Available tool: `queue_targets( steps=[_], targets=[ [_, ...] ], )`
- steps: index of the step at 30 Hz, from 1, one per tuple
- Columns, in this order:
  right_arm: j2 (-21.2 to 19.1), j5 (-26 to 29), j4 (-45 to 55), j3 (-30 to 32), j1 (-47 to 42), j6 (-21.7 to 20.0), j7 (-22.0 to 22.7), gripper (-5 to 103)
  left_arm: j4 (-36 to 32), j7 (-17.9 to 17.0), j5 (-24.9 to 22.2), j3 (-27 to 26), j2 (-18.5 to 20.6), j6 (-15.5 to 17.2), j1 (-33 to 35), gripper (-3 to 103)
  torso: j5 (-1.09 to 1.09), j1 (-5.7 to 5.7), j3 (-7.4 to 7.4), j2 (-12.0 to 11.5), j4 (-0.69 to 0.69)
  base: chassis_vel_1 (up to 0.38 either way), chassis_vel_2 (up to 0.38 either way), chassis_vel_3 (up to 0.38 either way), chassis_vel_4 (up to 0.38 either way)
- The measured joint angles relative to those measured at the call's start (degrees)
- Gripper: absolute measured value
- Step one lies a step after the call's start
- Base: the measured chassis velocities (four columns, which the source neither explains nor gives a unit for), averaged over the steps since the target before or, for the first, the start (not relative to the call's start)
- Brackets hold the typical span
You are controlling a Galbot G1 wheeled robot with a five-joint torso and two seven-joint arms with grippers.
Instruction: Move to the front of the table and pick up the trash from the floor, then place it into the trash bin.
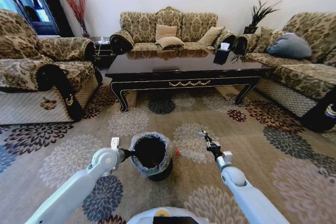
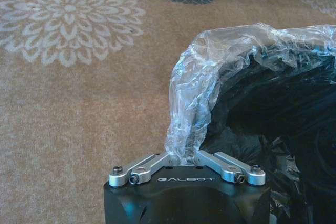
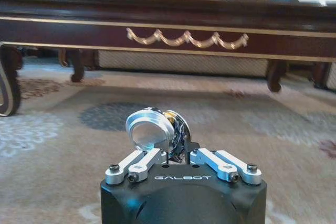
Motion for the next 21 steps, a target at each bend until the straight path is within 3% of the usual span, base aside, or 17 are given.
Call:
queue_targets(
  steps=[13, 21],
  targets=[
    [-1.11, -3.39, 17.98, -0.28, -6.60, -0.63, 1.08, 15, 0.00, -0.69, -0.03, 1.55, -0.13, 0.00, -1.26, 0, 0.00, 0.00, 0.00, 0.00, 0.00, 0.000, 0.000, 0.000, 0.000],
    [-1.79, -9.76, 29.58, -1.10, -13.79, -0.50, 0.29, 15, 0.56, -2.16, -0.40, 4.52, -1.81, 0.00, -3.80, 0, -0.01, 0.00, 0.00, 0.00, -0.01, 0.000, 0.000, 0.000, 0.000]
  ],
)
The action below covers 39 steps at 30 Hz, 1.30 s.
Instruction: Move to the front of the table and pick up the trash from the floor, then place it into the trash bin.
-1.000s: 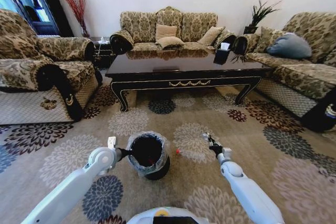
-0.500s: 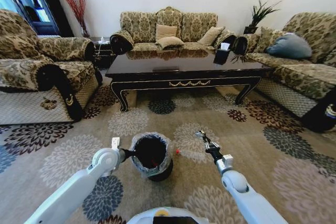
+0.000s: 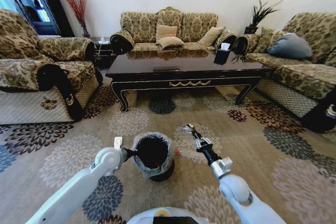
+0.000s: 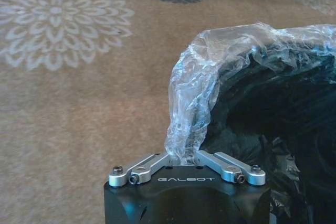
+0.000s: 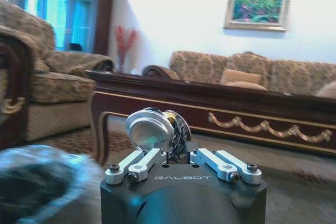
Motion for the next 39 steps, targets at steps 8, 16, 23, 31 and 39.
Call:
queue_targets(
  steps=[8, 16, 23, 31, 39],
  targets=[
    [0.33, -6.22, 4.78, -1.19, -5.10, 0.57, -1.18, 15, -0.20, -1.23, -0.91, 3.04, -1.08, 0.00, -1.96, 0, 0.01, 0.00, 0.01, 0.00, 0.01, 0.000, 0.000, 0.000, 0.000],
    [1.37, -10.30, 4.94, -2.22, -7.36, 1.76, -2.01, 15, -0.35, -1.74, -1.47, 6.71, -1.65, 0.00, -4.62, 0, 0.01, 0.00, 0.00, 0.00, 0.00, 0.000, 0.000, 0.000, 0.000],
    [2.43, -13.50, 4.44, -2.57, -9.22, 3.01, -3.07, 15, -0.73, -1.86, -1.44, 7.63, -1.81, 0.00, -4.47, 0, 0.00, 0.00, 0.00, 0.00, 0.01, 0.000, 0.000, 0.000, 0.000],
    [4.00, -15.45, 4.34, -3.23, -10.44, 3.54, -3.58, 15, -0.75, -1.83, -1.36, 7.39, -1.95, 0.00, -4.59, 0, 0.01, 0.00, 0.00, -0.01, 0.01, 0.000, 0.000, 0.000, 0.000],
    [4.49, -16.91, 3.95, -3.75, -11.89, 3.97, -4.26, 12, -0.43, -1.79, -1.00, 7.57, -2.60, 0.00, -4.62, 0, 0.01, 0.00, 0.00, -0.01, 0.01, 0.000, 0.000, 0.000, 0.000]
  ],
)
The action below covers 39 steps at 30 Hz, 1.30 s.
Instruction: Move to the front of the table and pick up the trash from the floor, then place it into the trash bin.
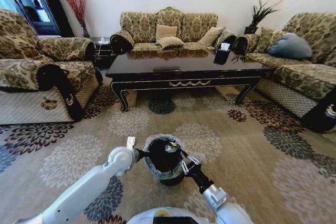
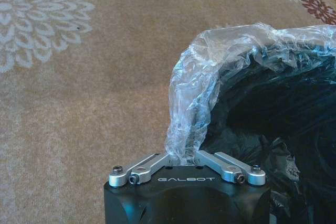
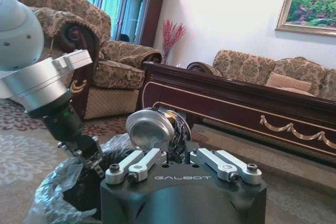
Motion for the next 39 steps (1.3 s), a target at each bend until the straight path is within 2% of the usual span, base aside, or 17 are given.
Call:
queue_targets(
  steps=[2, 3, 6, 7, 8, 9, 11, 14, 16, 17, 18, 21, 23, 27, 33, 39],
  targets=[
    [0.06, -0.29, 0.00, -0.03, -0.32, 0.04, -0.17, 20, 0.03, 0.06, 0.13, 0.01, -0.08, 0.00, 0.13, 0, 0.00, 0.00, 0.00, 0.00, 0.00, 0.000, 0.000, 0.000, 0.000],
    [0.07, -0.32, 0.00, -0.02, -0.44, 0.06, -0.30, 20, 0.07, 0.11, 0.19, 0.01, -0.13, 0.00, 0.19, 0, 0.00, 0.00, 0.00, 0.00, 0.00, 0.000, 0.000, 0.000, 0.000],
    [0.19, -0.13, -0.03, 0.07, -0.69, 0.07, -0.85, 32, 0.14, 0.17, 0.31, -0.11, -0.26, 0.00, 0.33, 0, 0.00, 0.00, 0.00, 0.00, 0.00, 0.000, 0.000, 0.000, 0.000],
    [0.39, 0.01, -0.11, 0.09, -0.78, 0.07, -0.95, 32, 0.14, 0.19, 0.35, -0.34, -0.37, 0.00, 0.48, 0, 0.00, 0.00, 0.00, 0.00, 0.00, 0.000, 0.000, 0.000, 0.000],
    [0.51, 0.08, -0.19, 0.08, -0.85, 0.07, -0.96, 42, 0.14, 0.21, 0.37, -0.54, -0.44, 0.00, 0.64, 0, 0.00, 0.00, 0.00, 0.00, 0.00, 0.000, 0.000, 0.000, 0.000],
    [0.62, 0.10, -0.25, 0.04, -0.90, 0.07, -0.97, 47, 0.14, 0.23, 0.39, -0.69, -0.48, 0.00, 0.79, 0, -0.01, 0.00, 0.00, 0.00, 0.00, 0.000, 0.000, 0.000, 0.000],
    [0.69, 0.10, -0.30, 0.00, -0.94, 0.07, -0.98, 47, 0.13, 0.25, 0.40, -0.81, -0.47, 0.00, 0.90, 0, 0.00, 0.00, 0.00, 0.00, 0.00, 0.000, 0.000, 0.000, 0.000],
    [0.68, 0.11, -0.36, -0.03, -0.96, 0.07, -0.98, 64, 0.12, 0.37, 0.54, -1.18, -0.30, 0.00, 1.18, 0, 0.00, 0.00, 0.00, 0.00, 0.00, 0.000, 0.000, 0.000, 0.000],
    [0.67, 0.15, -0.36, -0.03, -0.95, 0.07, -0.98, 64, 0.12, 0.46, 0.68, -1.26, -0.21, 0.00, 1.24, 0, -0.01, 0.00, 0.00, 0.00, 0.00, 0.000, 0.000, 0.000, 0.000],
    [0.66, 0.47, -0.36, 0.07, -0.85, 0.07, -0.93, 75, 0.12, 0.90, 1.17, -1.75, 0.21, 0.00, 1.60, 0, 0.00, 0.00, 0.00, 0.00, 0.00, 0.000, 0.000, 0.000, 0.000],
    [0.74, 0.85, -0.32, 0.21, -0.77, 0.07, -0.84, 80, 0.12, 1.15, 1.38, -2.20, 0.71, 0.00, 1.98, 0, -0.01, 0.00, 0.00, 0.00, 0.00, 0.000, 0.000, 0.000, 0.000],
    [0.99, 1.54, -0.24, 0.34, -0.71, 0.04, -0.67, 85, 0.12, 1.31, 1.61, -2.92, 1.29, 0.00, 2.57, 0, 0.00, 0.00, 0.00, 0.00, 0.00, 0.000, 0.000, 0.000, 0.000],
    [1.20, 2.71, -0.18, 0.51, -0.43, -0.13, -0.23, 95, 0.14, 1.64, 1.78, -4.09, 1.96, 0.00, 3.32, 0, -0.01, 0.00, 0.00, 0.00, 0.00, 0.000, 0.000, 0.000, 0.000],
    [0.96, 3.97, -0.48, 0.86, 0.48, -0.30, 0.24, 100, 0.05, 2.10, 2.02, -5.81, 2.93, 0.00, 4.17, 0, -0.01, 0.00, 0.00, 0.00, 0.00, 0.000, 0.000, 0.000, 0.000],
    [0.29, 6.14, -2.76, 1.75, 3.75, -0.44, 1.86, 100, 0.40, 3.45, 2.77, -8.32, 5.27, 0.01, 5.98, 0, 0.00, 0.00, 0.00, 0.00, 0.01, 0.000, 0.000, 0.000, 0.000],
    [-1.46, 8.67, -6.02, 2.64, 7.44, -0.69, 2.12, 100, 1.48, 5.03, 4.54, -12.55, 4.70, 0.00, 8.14, 0, 0.00, 0.00, 0.00, 0.00, 0.01, 0.000, 0.000, 0.000, 0.000]
  ],
)
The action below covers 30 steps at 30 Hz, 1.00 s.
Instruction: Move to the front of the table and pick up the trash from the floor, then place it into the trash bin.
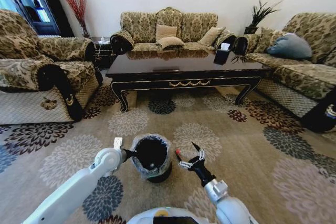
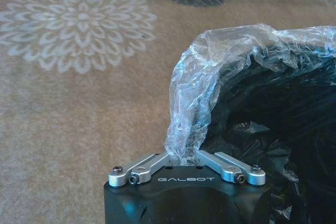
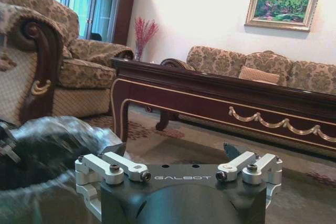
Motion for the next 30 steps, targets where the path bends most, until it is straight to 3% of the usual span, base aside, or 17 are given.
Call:
queue_targets(
  steps=[7, 15, 22, 27, 30],
  targets=[
    [-1.24, 0.13, -6.75, 0.61, 3.68, 0.24, -0.26, 100, 1.26, 0.76, 0.20, -2.17, 0.46, 0.00, 0.68, 0, 0.01, 0.00, 0.00, 0.01, 0.00, 0.000, 0.000, 0.000, 0.000],
    [-3.47, -10.15, -18.00, 1.38, 8.12, 4.19, -4.08, 100, 3.32, 2.00, 0.07, -2.85, 0.48, 0.00, 0.23, 0, 0.00, 0.00, 0.01, 0.01, -0.01, 0.000, 0.000, 0.000, 0.000],
    [-5.57, -13.13, -27.76, -0.27, 13.64, 6.18, -8.65, 100, 3.19, 2.84, -0.01, -6.71, 0.58, 0.00, 2.73, 0, 0.01, 0.00, 0.01, 0.01, 0.00, 0.000, 0.000, 0.000, 0.000],
    [-6.80, -12.26, -32.30, -2.09, 16.21, 6.62, -10.70, 100, 2.90, 2.88, 0.05, -8.84, 0.52, 0.00, 4.41, 0, 0.01, 0.01, 0.01, 0.01, 0.00, 0.000, 0.000, 0.000, 0.000],
    [-7.27, -8.22, -35.45, -4.46, 19.09, 6.01, -11.98, 100, 2.30, 2.86, 0.06, -10.56, 0.33, 0.00, 5.90, 0, -0.01, 0.01, 0.01, 0.00, -0.02, 0.000, 0.000, 0.000, 0.000]
  ],
)
